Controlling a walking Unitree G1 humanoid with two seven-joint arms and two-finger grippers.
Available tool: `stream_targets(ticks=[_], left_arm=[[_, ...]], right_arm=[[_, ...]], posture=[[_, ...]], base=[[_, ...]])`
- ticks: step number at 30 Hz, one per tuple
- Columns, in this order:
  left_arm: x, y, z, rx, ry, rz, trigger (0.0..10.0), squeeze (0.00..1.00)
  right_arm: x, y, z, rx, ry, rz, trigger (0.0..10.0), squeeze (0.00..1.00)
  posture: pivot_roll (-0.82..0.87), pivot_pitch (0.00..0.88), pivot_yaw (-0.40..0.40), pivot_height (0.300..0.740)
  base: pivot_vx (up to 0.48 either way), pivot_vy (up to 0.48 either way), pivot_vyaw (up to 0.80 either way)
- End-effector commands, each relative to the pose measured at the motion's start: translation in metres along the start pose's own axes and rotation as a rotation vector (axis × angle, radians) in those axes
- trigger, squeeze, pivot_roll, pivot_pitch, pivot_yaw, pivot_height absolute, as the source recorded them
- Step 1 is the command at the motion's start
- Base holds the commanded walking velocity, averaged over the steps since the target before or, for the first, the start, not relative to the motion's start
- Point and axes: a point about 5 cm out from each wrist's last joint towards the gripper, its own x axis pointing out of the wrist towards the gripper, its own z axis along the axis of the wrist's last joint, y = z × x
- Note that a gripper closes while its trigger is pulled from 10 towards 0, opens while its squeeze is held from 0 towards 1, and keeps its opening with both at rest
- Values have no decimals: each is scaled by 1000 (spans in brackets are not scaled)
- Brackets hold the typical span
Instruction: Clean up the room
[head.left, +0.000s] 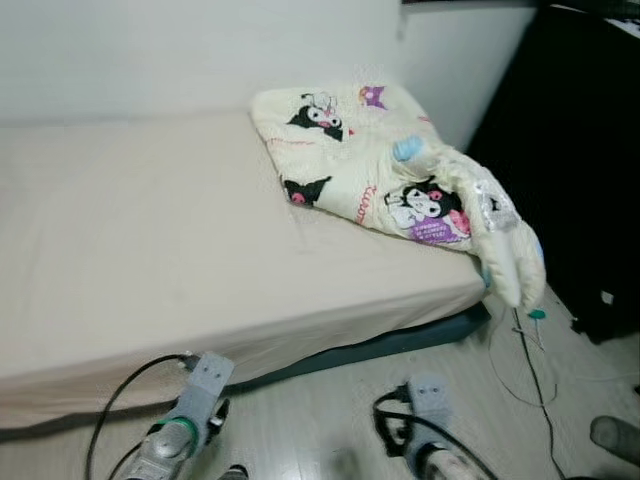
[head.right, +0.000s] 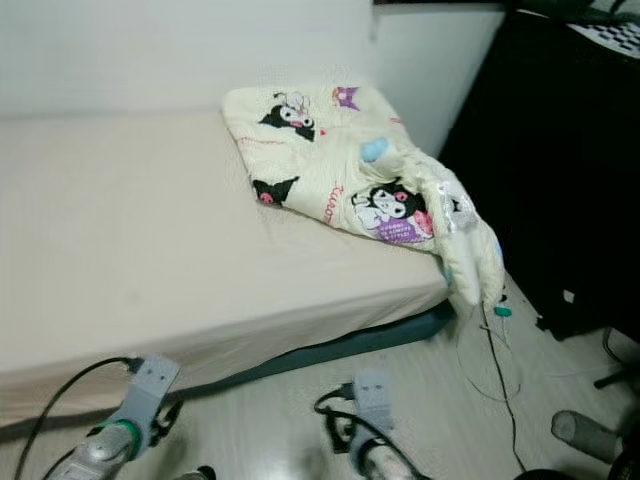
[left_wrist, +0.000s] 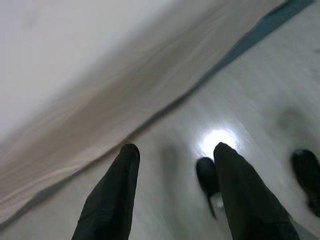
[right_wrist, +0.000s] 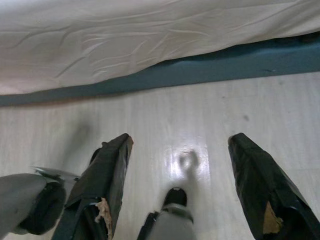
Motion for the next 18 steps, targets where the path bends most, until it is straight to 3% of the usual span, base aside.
stream_targets(ticks=[1, 9, 18], left_arm=[[-3, -9, -11, -4, 36, -27, 10000, 0], [-3, -10, -11, -3, 35, -28, 10000, 0], [-3, -10, -10, -2, 35, -29, 10000, 0]], right_arm=[[-4, -7, -7, 6, 30, -26, 10000, 0], [-4, -7, -7, 7, 31, -27, 10000, 0], [-4, -7, -7, 42, 25, -34, 10000, 0]], posture=[[58, 32, 14, 740], [58, 33, 15, 740], [58, 33, 15, 740]], base=[[0, -285, 587], [0, -281, 453], [0, -281, 0]])
